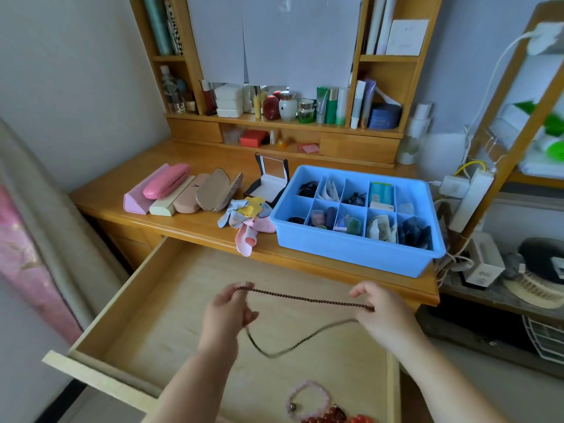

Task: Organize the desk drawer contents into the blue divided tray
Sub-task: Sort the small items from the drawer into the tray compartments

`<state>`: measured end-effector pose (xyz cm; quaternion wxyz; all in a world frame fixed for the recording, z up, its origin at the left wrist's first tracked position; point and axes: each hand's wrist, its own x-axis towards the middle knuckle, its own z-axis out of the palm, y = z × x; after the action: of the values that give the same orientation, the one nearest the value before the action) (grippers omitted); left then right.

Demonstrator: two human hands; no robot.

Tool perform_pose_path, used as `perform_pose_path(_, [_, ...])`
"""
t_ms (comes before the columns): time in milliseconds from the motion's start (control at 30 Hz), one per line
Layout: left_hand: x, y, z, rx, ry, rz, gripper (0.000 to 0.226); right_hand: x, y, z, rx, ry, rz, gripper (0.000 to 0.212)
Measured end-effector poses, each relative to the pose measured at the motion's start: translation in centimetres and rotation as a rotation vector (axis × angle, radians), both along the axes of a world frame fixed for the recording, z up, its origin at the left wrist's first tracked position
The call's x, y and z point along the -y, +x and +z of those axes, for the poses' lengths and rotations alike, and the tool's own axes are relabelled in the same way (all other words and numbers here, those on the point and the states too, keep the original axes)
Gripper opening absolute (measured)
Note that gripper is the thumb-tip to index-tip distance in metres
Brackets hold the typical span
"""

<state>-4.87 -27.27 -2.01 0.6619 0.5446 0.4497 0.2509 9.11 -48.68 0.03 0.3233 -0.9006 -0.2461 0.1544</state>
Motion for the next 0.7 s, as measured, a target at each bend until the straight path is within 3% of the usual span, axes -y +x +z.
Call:
perform_pose_path(100, [-3.2, -2.4, -0.5, 0.182, -0.258, 0.147, 0.016, 1.0, 0.3, -1.9, -0.149, 0.291, -0.189, 0.013])
perform_pose_path(200, [-3.9, -3.9, -1.1, 0.313, -0.416, 0.17, 0.019, 0.7, -0.2, -3.1, -0.575, 0.683, -0.387, 0.013])
perform_pose_path(300, [-2.6, -4.0, -1.0, 0.226, -0.376, 0.131, 0.024, -0.2, -1.5, -2.8, -1.056, 0.969, -0.377, 0.025])
perform_pose_path(367, [-1.4, -3.8, -0.4, 0.101, -0.195, 0.076, 0.021, -0.8, -2.2, -1.8, -1.198, 1.087, -0.309, 0.025])
perform_pose_path(433, [-0.2, -3.8, 0.4, -0.106, 0.157, -0.057, 0.024, -1.5, -2.8, -0.8, -1.196, 1.128, -0.235, 0.023])
perform_pose_path(500, [1.6, -3.7, 1.7, -0.206, 0.48, -0.275, 0.029, -2.2, -3.3, 0.1, -1.092, 1.034, -0.157, 0.023])
perform_pose_path(600, [5.1, -2.7, 3.3, -0.196, 0.69, -0.648, 0.016, -2.9, -4.5, 0.9, -0.77, 0.708, -0.002, 0.025])
perform_pose_path(700, [7.0, -1.4, 4.0, -0.258, 0.881, -0.71, 0.019, -3.3, -5.7, 1.4, -0.72, 0.603, 0.112, 0.035])
